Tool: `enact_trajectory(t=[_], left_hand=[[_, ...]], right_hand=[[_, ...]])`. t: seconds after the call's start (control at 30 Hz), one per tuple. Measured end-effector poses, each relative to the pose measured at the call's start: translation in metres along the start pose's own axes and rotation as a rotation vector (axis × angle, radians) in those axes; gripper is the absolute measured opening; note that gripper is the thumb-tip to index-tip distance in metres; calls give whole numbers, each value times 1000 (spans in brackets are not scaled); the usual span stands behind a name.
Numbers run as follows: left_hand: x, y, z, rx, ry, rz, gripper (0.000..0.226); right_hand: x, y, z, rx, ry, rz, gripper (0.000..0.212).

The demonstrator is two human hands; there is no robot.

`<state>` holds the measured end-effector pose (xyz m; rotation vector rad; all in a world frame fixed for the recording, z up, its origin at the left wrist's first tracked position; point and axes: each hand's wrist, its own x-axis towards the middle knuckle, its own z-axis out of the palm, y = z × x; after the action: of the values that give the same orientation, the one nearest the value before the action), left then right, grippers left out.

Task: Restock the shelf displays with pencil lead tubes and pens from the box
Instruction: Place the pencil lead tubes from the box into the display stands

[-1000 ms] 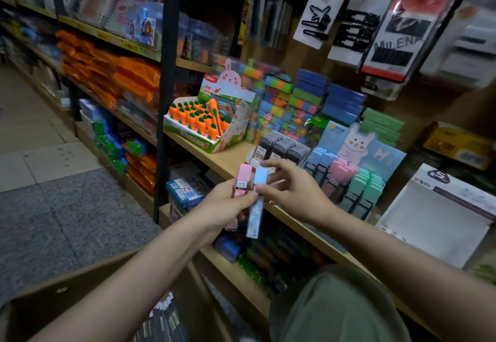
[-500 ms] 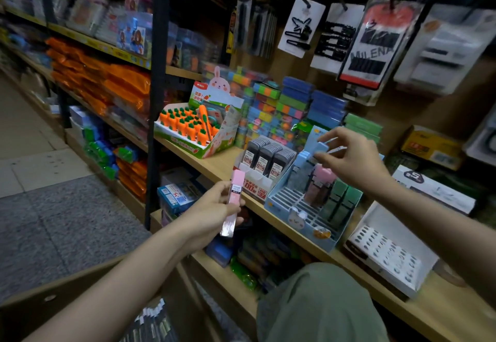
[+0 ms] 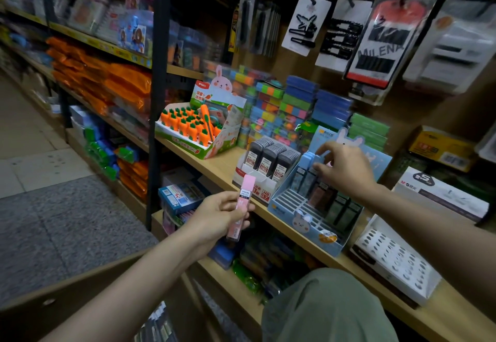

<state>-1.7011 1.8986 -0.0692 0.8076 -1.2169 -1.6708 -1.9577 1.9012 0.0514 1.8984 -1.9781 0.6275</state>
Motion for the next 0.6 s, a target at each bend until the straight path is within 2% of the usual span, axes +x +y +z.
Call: enact_trajectory(t=[0.2, 0.47, 0.53, 0.6], left_hand=[[3, -3, 0, -13, 3, -22, 23], [1, -2, 7, -10, -30, 27, 27], [0, -1, 8, 8, -43, 35, 25], [-2, 2, 9, 17, -45, 46, 21]], right_hand=[[5, -1, 7, -75, 29, -3, 22], [1, 1, 19, -205, 49, 33, 28], [-5, -4, 17, -152, 80, 48, 36], [-20, -15, 14, 69, 83, 23, 39]])
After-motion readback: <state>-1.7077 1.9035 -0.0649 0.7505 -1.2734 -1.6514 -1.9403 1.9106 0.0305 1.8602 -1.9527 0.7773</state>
